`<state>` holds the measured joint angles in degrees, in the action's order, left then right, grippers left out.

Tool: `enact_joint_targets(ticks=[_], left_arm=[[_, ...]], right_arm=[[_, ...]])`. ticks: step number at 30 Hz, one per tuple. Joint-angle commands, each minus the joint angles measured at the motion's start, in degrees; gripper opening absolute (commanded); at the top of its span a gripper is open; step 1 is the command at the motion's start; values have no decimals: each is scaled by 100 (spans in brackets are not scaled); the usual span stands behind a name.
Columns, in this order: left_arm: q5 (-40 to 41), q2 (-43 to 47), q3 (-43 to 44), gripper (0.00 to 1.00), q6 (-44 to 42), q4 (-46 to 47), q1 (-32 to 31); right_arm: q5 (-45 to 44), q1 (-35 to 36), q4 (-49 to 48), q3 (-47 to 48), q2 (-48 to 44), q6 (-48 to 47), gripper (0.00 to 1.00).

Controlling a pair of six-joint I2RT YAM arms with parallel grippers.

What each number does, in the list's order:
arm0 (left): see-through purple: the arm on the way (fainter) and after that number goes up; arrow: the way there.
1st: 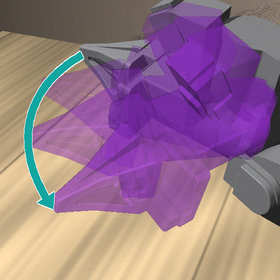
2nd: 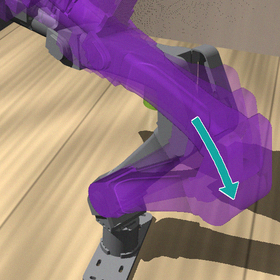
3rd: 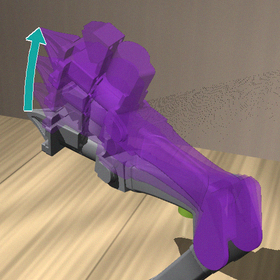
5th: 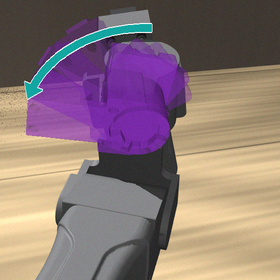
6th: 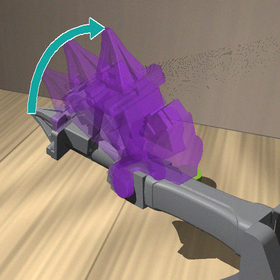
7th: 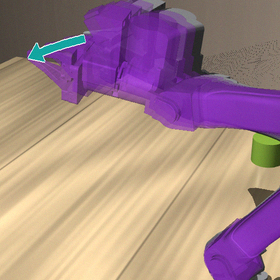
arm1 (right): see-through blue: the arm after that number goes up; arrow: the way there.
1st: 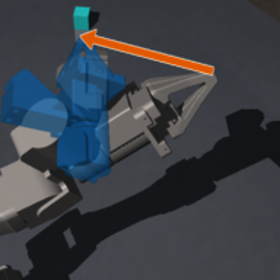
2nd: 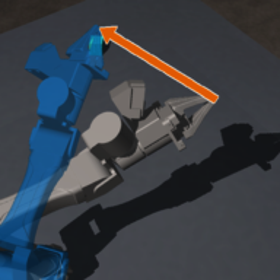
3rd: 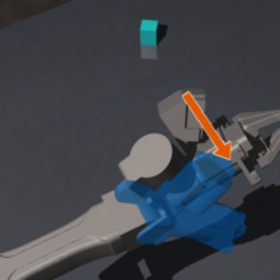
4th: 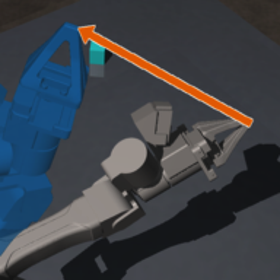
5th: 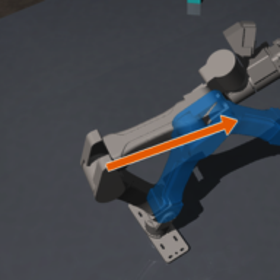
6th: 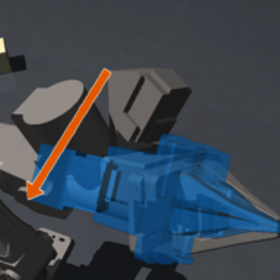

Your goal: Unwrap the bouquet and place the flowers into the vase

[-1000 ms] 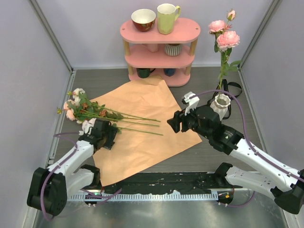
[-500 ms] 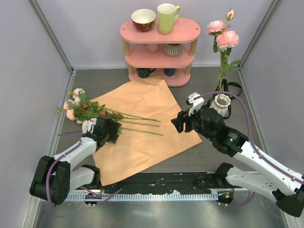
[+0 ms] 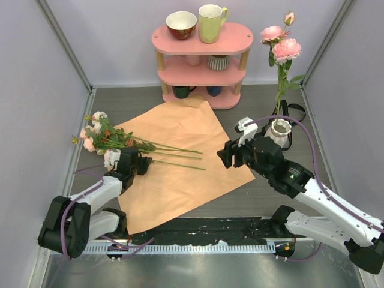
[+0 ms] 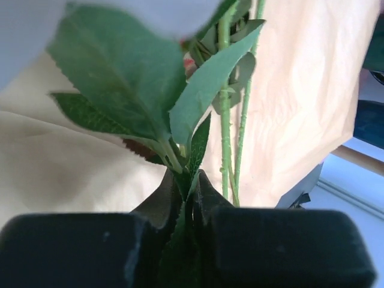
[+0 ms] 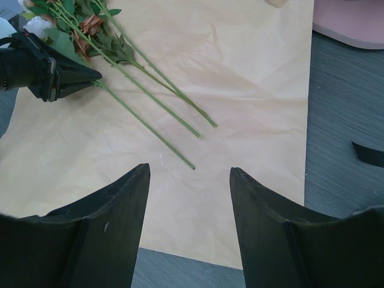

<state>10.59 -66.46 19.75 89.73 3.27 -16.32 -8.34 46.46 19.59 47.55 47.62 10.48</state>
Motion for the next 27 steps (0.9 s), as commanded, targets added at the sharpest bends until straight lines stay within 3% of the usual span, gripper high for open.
enact_joint_targets(ticks=[1, 10, 16, 21, 23, 27], left_arm=[[66, 692, 82, 1, -359, -9, 50], [751, 2917, 530, 0, -1159, -1872, 50], [743, 4008, 969, 0, -2187, -1892, 50], [-424, 3896, 1101, 0, -3214, -434, 50], [-1328, 3667, 1171, 0, -3365, 266, 50], [-3103, 2659, 1373, 0, -3463, 1420, 50]], right_arm=[[-124, 39, -26, 97, -24, -2, 61], [-124, 39, -122, 88, 90, 33, 61], [-36, 39, -193, 123, 187, 86, 61], [279, 39, -298, 184, 160, 226, 62], [525, 39, -386, 202, 152, 288, 62], [1928, 48, -771, 185, 292, 481, 60]])
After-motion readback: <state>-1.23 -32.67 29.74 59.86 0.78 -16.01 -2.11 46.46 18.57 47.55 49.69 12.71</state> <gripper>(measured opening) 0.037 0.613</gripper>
